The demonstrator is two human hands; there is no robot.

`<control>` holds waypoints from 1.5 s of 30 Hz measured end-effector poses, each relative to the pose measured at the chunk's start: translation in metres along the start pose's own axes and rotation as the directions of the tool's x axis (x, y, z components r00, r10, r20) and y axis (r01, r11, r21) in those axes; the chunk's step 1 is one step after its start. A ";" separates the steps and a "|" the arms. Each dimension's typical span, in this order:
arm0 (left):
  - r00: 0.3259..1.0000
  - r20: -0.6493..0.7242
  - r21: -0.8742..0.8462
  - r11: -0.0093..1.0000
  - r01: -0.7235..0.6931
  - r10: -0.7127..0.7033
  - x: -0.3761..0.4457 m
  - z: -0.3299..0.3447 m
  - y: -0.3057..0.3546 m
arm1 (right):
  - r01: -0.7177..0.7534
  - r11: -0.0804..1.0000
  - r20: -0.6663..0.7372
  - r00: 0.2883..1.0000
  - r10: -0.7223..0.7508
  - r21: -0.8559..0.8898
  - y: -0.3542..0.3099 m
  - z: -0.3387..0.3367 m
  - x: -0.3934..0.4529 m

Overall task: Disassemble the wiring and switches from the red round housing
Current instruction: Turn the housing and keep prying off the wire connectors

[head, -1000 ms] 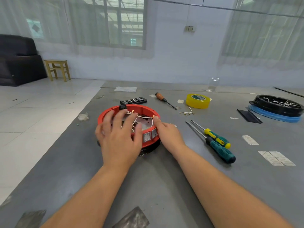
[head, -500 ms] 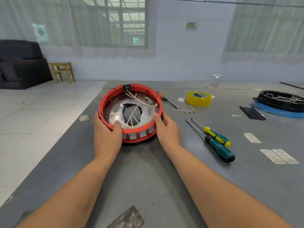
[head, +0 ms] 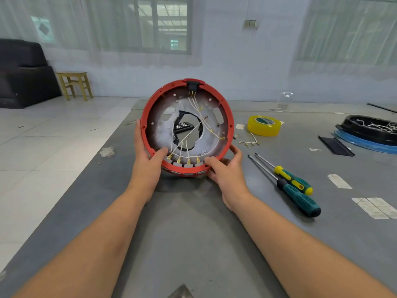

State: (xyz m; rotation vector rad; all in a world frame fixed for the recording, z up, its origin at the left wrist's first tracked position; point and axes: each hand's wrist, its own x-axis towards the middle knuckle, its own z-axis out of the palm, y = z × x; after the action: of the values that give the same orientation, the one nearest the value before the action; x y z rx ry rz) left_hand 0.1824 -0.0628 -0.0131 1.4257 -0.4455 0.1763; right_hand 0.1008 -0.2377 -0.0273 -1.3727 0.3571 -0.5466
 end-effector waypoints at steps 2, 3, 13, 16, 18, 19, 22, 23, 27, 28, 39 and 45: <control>0.994 0.007 -0.277 0.955 0.109 -0.112 -0.001 0.002 0.000 | -0.016 1.000 -0.009 1.000 0.016 0.005 -0.004 0.001 0.000; 0.982 0.007 -0.407 0.896 0.176 -0.190 -0.002 0.003 0.000 | -0.025 1.000 -0.014 1.000 0.025 0.015 -0.006 0.002 -0.001; 0.754 0.484 -0.503 0.564 0.655 -0.444 -0.042 0.014 0.011 | -0.034 0.988 0.057 0.998 0.026 0.153 -0.013 -0.001 -0.010; 0.726 0.480 -0.547 0.479 0.687 -0.493 -0.042 0.012 0.013 | 0.045 0.999 0.102 0.994 -0.047 0.021 -0.010 -0.001 -0.014; 0.722 0.449 -0.555 0.469 0.687 -0.527 -0.040 0.009 0.012 | 0.082 0.996 0.143 0.987 -0.075 -0.046 -0.008 -0.002 -0.017; 0.725 0.447 -0.554 0.473 0.685 -0.524 -0.039 0.008 0.012 | 0.103 0.991 0.151 0.985 -0.089 -0.084 -0.007 -0.002 -0.017; 0.750 0.418 -0.562 0.502 0.657 -0.513 -0.039 0.009 0.011 | 0.143 0.972 0.172 0.979 -0.111 -0.186 -0.007 -0.003 -0.017; 0.763 0.400 -0.570 0.514 0.641 -0.507 -0.039 0.009 0.011 | 0.173 0.953 0.194 0.973 -0.126 -0.247 -0.008 -0.004 -0.018; 0.820 0.318 -0.595 0.574 0.563 -0.475 -0.035 0.009 0.011 | 0.378 0.588 0.281 0.926 -0.253 -0.715 -0.018 -0.022 -0.019; 0.825 0.306 -0.599 0.577 0.555 -0.476 -0.034 0.008 0.010 | 0.373 0.417 0.268 0.919 -0.290 -0.829 -0.021 -0.030 -0.018; 0.808 0.313 -0.576 0.576 0.579 -0.499 -0.034 0.006 0.012 | -0.053 -0.233 -0.037 0.997 -0.069 -0.971 -0.033 -0.062 -0.012; 0.815 0.306 -0.582 0.580 0.569 -0.493 -0.034 0.006 0.012 | 0.080 -0.333 0.108 0.992 -0.064 -0.939 -0.050 -0.056 -0.017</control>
State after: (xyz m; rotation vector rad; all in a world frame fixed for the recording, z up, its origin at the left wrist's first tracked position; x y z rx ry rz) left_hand 0.1457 -0.0618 -0.0151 0.8032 -0.1120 -0.5272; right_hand 0.0489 -0.2795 0.0110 -3.2327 0.8498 -0.1802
